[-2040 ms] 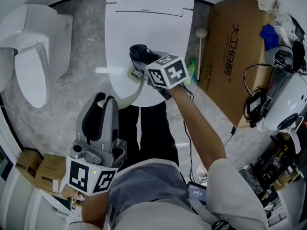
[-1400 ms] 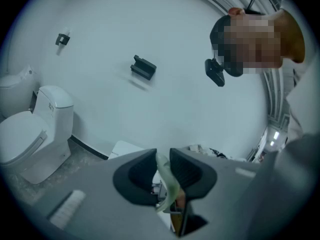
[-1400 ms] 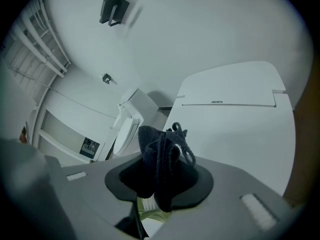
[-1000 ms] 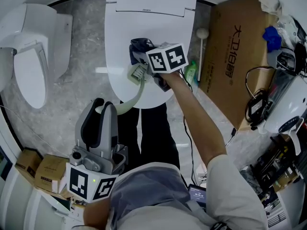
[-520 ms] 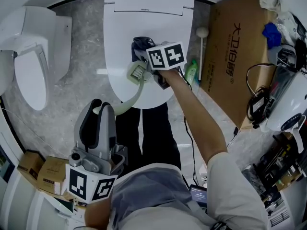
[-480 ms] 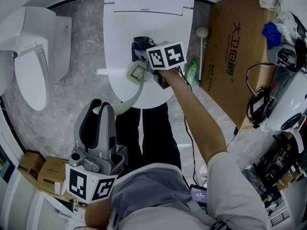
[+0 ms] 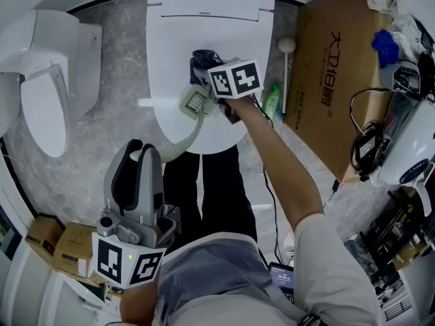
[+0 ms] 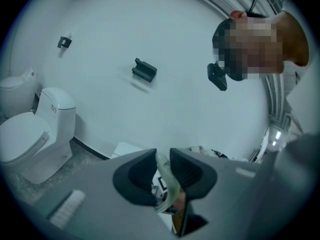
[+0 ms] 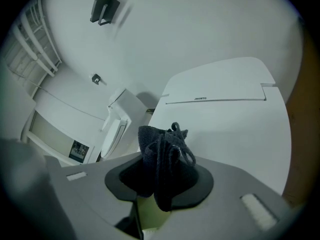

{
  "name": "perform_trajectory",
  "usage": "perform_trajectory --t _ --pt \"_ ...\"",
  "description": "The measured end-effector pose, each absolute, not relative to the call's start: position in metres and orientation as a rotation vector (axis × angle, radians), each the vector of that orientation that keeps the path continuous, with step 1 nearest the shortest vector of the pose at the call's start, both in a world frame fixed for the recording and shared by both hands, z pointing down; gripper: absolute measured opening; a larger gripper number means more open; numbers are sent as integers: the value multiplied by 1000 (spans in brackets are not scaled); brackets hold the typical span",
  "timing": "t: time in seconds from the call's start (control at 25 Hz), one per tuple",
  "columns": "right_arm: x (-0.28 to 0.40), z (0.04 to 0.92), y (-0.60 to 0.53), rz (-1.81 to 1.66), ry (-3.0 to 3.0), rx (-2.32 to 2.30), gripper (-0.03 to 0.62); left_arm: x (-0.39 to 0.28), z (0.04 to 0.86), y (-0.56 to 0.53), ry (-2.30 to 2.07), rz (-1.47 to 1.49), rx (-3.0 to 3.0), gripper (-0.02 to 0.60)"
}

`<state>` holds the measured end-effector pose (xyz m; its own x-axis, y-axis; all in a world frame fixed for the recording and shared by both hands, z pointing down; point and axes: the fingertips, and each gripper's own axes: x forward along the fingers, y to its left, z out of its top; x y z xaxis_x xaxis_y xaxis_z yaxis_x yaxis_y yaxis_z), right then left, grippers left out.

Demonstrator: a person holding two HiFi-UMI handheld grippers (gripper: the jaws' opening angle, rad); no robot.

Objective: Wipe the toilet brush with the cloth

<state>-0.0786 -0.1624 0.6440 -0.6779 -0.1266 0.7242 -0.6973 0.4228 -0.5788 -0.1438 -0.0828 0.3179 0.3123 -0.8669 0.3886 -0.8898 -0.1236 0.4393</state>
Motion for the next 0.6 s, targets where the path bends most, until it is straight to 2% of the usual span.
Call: perform_trajectory --t 0.6 --pt "-54 659 -163 1213 -2042 776 118 -142 319 -85 -1556 50 1983 0"
